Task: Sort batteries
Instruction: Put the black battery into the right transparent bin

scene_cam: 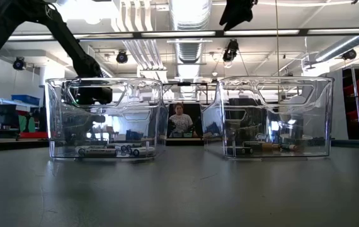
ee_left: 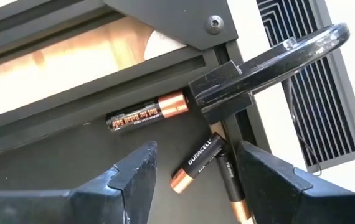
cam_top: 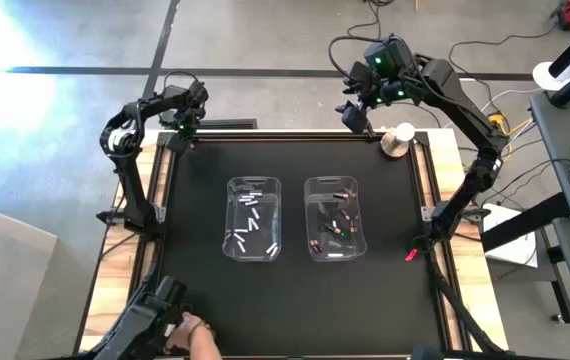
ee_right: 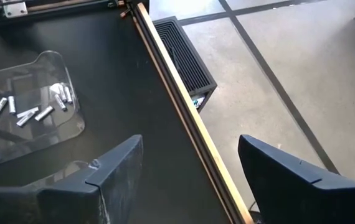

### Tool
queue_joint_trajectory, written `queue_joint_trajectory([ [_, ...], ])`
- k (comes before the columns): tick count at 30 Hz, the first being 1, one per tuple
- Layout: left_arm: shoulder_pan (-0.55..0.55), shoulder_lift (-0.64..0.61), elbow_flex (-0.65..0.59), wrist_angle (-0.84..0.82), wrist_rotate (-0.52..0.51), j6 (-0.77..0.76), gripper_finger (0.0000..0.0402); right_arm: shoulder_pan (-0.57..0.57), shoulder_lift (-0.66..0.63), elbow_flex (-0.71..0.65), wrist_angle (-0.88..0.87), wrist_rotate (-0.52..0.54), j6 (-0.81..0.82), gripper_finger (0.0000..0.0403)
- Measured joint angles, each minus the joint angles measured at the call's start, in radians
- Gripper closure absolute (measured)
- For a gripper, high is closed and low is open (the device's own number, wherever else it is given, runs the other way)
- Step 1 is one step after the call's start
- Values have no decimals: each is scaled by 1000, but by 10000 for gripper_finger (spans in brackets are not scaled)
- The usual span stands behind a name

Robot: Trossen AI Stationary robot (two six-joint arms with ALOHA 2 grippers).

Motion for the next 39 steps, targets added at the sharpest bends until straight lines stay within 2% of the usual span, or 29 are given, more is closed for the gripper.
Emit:
queue_joint_trajectory([
  [9,-5,14,-1,2,24,65,200,0,0,-12,-4,0,27,138],
  [20,-10,7,45,-56,56,103,200,0,0,-12,6,0,22,158],
  [28,-13,5,-8,-27,63,79,200,0,1,-13,-10,0,46,162],
  [32,-13,-2,-41,42,55,128,200,0,1,-14,-14,0,46,156],
  [39,-13,-1,-49,52,56,153,201,0,1,-14,-19,0,45,149],
])
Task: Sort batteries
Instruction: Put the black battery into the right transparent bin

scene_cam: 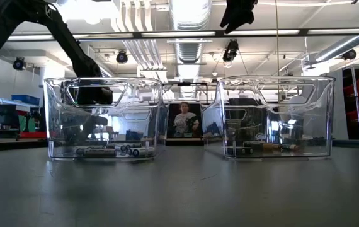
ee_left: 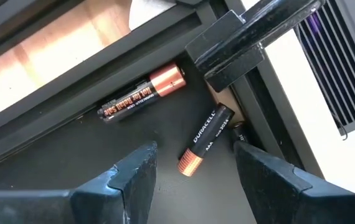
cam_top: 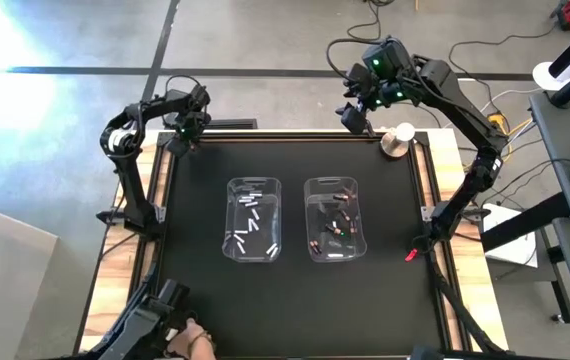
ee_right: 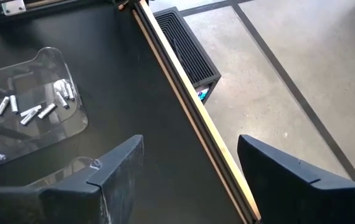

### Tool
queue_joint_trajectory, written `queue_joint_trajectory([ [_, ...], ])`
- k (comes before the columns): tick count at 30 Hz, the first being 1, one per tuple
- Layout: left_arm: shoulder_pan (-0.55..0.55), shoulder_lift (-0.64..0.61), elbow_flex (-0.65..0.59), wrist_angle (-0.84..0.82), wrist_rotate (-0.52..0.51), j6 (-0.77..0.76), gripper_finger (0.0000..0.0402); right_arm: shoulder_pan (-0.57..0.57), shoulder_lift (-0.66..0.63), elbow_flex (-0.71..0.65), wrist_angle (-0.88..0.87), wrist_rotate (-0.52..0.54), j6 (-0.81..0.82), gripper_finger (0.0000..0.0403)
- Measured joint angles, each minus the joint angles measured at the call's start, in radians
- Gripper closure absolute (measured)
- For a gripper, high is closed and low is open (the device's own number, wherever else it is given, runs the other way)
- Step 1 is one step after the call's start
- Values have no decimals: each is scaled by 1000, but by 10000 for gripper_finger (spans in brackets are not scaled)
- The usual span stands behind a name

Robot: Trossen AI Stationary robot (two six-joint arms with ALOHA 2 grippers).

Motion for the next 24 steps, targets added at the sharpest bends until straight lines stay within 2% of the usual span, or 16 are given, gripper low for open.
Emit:
queue_joint_trajectory([
  [17,-12,-6,7,11,-10,27,200,0,0,-18,1,0,-10,167],
  [24,-12,-4,3,19,-15,90,200,0,0,-59,2,-1,1,161],
])
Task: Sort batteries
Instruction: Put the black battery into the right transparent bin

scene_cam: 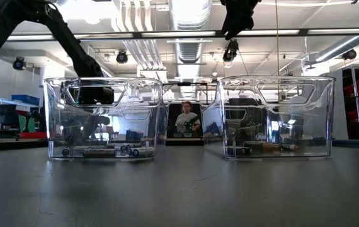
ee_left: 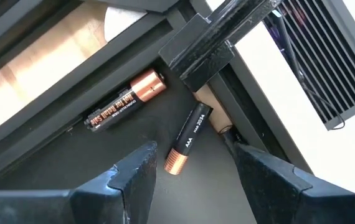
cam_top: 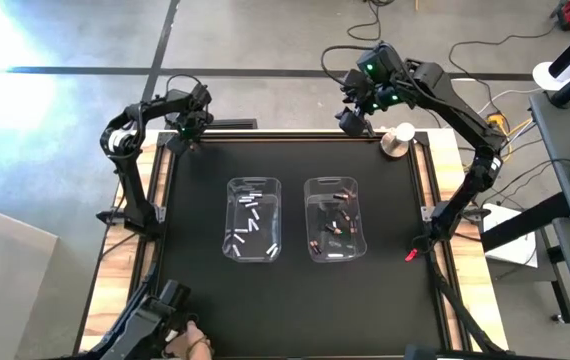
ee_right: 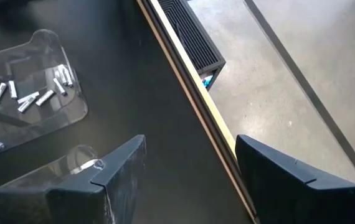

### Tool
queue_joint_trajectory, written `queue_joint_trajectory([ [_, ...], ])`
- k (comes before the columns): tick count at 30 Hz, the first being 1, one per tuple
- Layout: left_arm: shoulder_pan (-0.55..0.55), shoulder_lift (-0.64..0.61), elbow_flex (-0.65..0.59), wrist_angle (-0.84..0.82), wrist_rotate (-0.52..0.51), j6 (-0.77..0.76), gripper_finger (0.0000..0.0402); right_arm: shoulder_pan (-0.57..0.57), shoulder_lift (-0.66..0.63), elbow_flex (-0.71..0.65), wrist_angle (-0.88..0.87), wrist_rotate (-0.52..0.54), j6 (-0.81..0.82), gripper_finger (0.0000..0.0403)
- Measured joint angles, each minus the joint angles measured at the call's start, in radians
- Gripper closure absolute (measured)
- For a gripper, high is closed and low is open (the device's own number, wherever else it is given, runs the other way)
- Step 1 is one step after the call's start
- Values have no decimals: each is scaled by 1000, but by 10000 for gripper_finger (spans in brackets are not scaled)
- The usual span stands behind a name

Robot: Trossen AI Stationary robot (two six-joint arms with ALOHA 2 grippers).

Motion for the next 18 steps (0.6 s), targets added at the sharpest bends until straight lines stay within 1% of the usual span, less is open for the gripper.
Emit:
queue_joint_trajectory([
  [5,-2,0,1,-5,7,31,200,0,0,-6,0,-1,0,154],
  [10,-22,-24,0,-42,54,66,200,0,0,-6,-2,-3,0,157],
  [12,-40,-57,0,-64,38,52,200,0,0,-6,-2,-3,0,161],
  [14,-47,-87,1,-53,3,29,200,0,0,-6,-3,-5,-1,165],
  [18,-43,-106,0,-22,-32,5,200,0,0,-6,-3,-8,-2,170],
])
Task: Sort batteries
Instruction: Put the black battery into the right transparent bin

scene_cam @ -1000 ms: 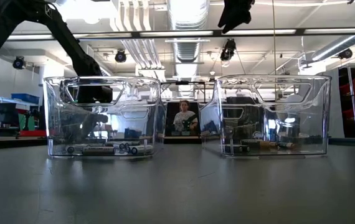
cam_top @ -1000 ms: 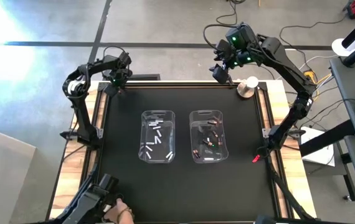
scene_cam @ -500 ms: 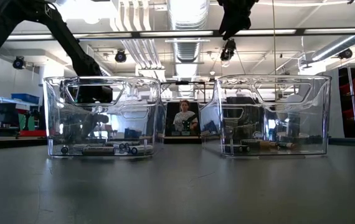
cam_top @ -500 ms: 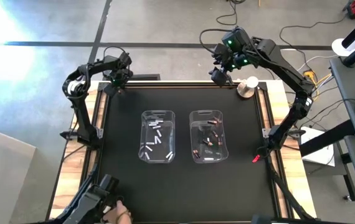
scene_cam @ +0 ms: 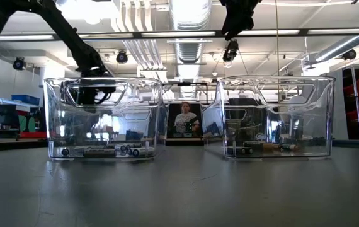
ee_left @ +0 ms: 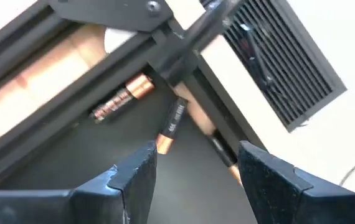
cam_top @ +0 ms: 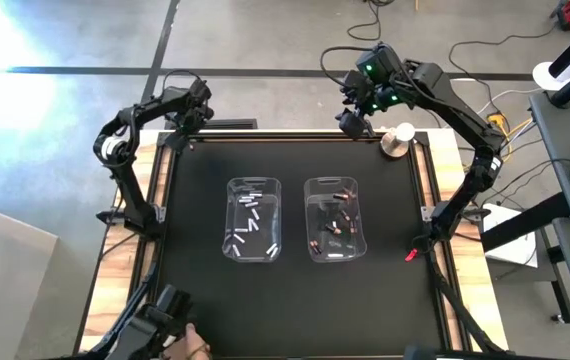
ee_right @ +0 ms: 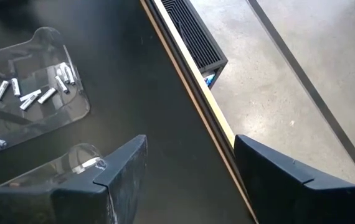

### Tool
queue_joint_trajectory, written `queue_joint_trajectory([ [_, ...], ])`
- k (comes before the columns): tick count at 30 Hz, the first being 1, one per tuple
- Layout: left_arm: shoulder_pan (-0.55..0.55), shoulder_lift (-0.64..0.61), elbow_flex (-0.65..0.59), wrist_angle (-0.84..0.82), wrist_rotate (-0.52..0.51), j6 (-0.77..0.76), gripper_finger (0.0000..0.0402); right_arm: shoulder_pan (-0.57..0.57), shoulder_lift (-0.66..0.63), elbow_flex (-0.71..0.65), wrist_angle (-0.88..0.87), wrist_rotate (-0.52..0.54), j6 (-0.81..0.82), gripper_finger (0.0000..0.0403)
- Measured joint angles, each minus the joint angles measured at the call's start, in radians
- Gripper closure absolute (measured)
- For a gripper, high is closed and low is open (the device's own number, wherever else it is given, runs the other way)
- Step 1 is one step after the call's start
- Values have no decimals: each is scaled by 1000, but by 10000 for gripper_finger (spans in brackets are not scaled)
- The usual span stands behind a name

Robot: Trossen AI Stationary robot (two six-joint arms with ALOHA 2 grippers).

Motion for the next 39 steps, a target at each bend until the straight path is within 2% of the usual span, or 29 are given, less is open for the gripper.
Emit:
queue_joint_trajectory([
  [12,-7,62,-2,14,65,-8,200,0,0,0,-7,0,0,154],
  [24,-7,94,-2,25,59,8,200,0,-1,0,-12,0,1,170],
  [30,-9,102,-2,26,56,54,201,0,-1,0,-12,0,1,162],
  [32,-9,100,-1,-2,60,70,200,0,-1,0,-12,0,1,158],
  [35,-13,95,-3,-161,62,69,200,0,-1,0,-12,0,0,154],
  [39,-34,68,-5,-135,57,62,200,0,-1,0,-10,0,-8,152],
])
